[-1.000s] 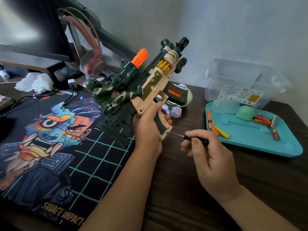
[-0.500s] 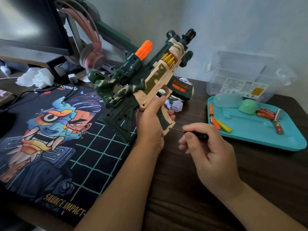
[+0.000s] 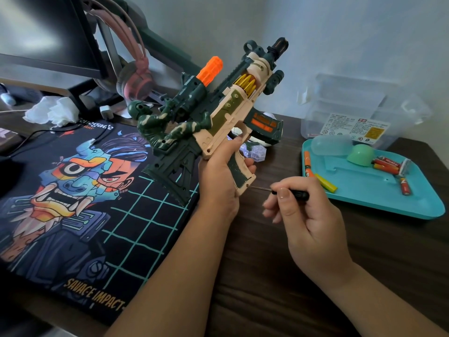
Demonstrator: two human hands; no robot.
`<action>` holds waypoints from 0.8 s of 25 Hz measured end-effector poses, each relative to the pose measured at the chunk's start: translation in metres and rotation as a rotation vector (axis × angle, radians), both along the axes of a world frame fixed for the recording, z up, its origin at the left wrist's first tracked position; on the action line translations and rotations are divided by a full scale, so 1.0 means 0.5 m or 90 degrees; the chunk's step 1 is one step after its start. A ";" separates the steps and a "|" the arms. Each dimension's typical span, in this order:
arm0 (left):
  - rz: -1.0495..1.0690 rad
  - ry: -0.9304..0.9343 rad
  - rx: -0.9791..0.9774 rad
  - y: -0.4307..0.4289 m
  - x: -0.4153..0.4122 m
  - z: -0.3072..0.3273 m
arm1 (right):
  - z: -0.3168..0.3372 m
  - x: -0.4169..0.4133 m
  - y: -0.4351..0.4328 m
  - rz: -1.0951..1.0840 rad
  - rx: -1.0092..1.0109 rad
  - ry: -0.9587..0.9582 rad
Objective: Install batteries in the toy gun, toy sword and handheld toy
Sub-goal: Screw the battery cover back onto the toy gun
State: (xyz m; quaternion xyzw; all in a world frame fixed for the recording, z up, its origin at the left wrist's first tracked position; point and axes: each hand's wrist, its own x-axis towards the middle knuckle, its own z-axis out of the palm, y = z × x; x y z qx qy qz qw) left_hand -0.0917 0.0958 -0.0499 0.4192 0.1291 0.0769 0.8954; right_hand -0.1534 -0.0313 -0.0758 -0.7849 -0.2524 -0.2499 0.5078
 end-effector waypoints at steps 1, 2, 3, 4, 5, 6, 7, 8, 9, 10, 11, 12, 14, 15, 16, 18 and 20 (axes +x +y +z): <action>-0.003 -0.001 0.002 0.000 0.000 -0.001 | 0.001 0.000 0.000 0.000 -0.002 0.001; -0.004 -0.002 0.005 0.000 0.001 -0.002 | 0.002 0.000 0.001 0.000 -0.003 0.001; -0.006 -0.004 0.007 0.001 0.001 -0.003 | 0.002 0.000 0.001 0.000 -0.005 0.002; -0.007 -0.006 0.009 0.001 0.001 -0.004 | 0.003 0.000 0.001 0.000 -0.007 0.003; -0.007 -0.009 0.012 0.001 0.001 -0.004 | 0.003 0.001 0.000 -0.001 -0.009 0.004; -0.008 -0.011 0.017 0.001 0.001 -0.006 | 0.004 0.001 0.000 -0.003 -0.010 0.006; -0.008 -0.014 0.022 0.001 0.001 -0.006 | 0.004 0.000 -0.001 -0.005 -0.011 0.008; -0.008 -0.016 0.028 0.002 0.001 -0.008 | 0.004 0.000 -0.001 -0.006 -0.009 0.012; -0.008 -0.018 0.033 0.001 0.001 -0.009 | 0.004 0.000 -0.001 -0.008 -0.007 0.017; -0.007 -0.019 0.037 0.001 0.001 -0.010 | 0.005 -0.001 -0.002 -0.011 -0.004 0.020; -0.008 -0.021 0.039 0.001 0.001 -0.010 | 0.006 -0.001 -0.001 -0.014 -0.002 0.022; -0.008 -0.022 0.040 0.001 0.001 -0.010 | 0.006 -0.002 -0.001 -0.017 -0.001 0.024; -0.006 -0.023 0.037 0.001 -0.001 -0.009 | 0.006 -0.002 0.001 -0.021 0.000 0.030; -0.006 -0.025 0.037 0.001 -0.001 -0.009 | 0.007 -0.003 0.001 -0.023 -0.001 0.031; -0.006 -0.026 0.039 0.001 -0.001 -0.009 | 0.007 -0.002 0.001 -0.026 -0.005 0.028; -0.002 -0.027 0.045 0.001 -0.001 -0.009 | 0.010 -0.002 -0.001 -0.046 -0.022 0.004; -0.001 -0.026 0.057 0.000 -0.002 -0.009 | 0.016 0.000 -0.004 -0.072 -0.042 -0.032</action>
